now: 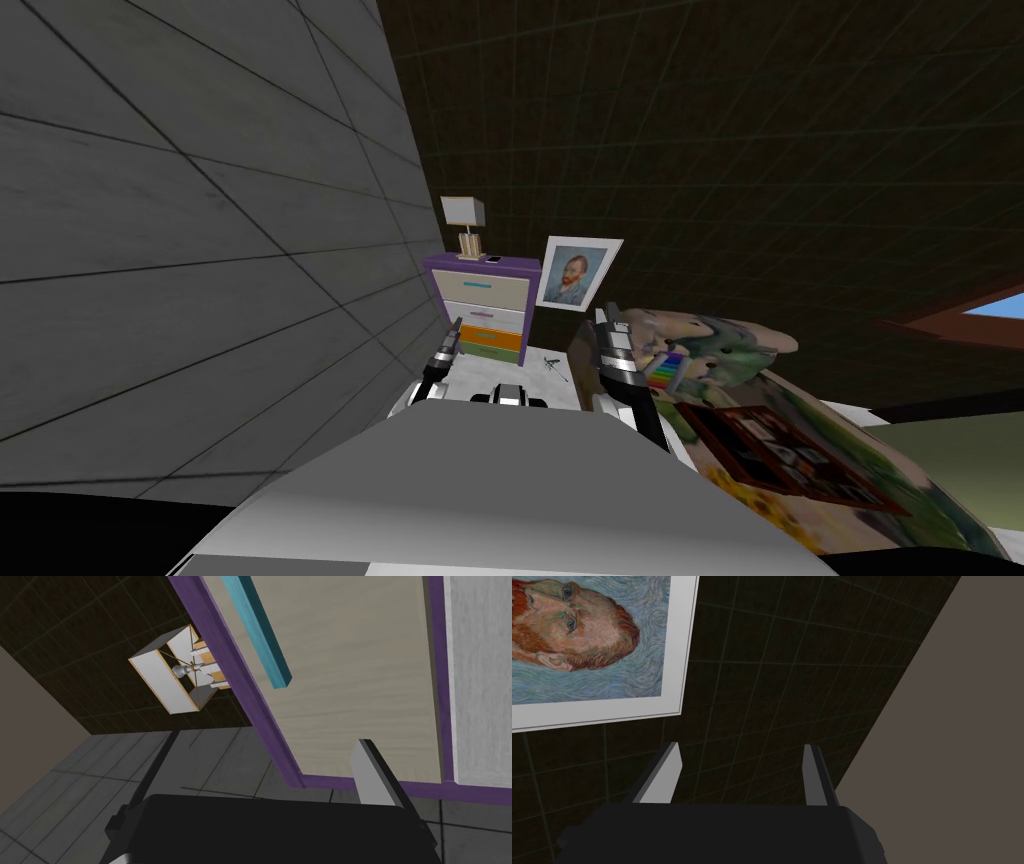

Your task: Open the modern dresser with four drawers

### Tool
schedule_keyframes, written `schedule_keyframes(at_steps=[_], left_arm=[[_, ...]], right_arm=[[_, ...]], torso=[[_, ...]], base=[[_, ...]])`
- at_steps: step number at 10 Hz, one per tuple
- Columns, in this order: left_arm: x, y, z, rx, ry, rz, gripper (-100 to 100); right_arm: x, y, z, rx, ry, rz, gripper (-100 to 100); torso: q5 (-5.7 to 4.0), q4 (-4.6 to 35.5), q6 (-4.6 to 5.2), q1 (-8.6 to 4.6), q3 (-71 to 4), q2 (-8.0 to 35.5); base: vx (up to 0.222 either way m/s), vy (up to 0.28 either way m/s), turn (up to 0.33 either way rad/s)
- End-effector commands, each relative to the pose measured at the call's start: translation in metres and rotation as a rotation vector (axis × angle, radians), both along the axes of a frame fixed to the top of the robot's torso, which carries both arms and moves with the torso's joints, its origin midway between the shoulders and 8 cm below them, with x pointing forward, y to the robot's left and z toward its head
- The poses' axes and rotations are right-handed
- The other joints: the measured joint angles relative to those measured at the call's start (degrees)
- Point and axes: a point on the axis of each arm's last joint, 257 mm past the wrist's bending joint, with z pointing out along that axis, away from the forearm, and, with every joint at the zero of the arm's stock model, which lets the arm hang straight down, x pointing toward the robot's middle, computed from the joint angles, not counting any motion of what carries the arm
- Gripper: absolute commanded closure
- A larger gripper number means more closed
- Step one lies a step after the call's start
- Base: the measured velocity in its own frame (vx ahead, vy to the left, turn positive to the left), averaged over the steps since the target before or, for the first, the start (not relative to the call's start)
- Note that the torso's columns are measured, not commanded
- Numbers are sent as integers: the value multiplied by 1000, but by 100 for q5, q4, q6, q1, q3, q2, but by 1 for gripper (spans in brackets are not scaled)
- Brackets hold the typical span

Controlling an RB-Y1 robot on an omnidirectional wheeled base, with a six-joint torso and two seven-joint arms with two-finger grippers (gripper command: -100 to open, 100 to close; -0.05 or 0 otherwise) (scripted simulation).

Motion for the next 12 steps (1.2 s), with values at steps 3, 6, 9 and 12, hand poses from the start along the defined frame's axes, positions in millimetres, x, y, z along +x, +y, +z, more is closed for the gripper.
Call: schedule_keyframes(at_steps=[3,6,9,12], left_arm=[[3,0,-35,-1,59,-3,-100],[4,-2,-63,-3,109,-8,-100],[4,-4,-84,-3,147,-15,-100],[0,-6,-111,-6,201,-20,-100]], right_arm=[[0,0,0,0,0,0,0],[0,0,0,0,0,0,0],[0,0,0,0,0,0,0],[0,0,0,0,0,0,0]], torso=[[0,1,1,1,1,0],[-1,-1,1,-3,-4,-9],[1,3,1,4,6,9],[-2,-4,0,-4,-9,-16]], base=[[75,-12,-8],[93,-17,-12],[73,-4,-9],[113,-12,-11]])
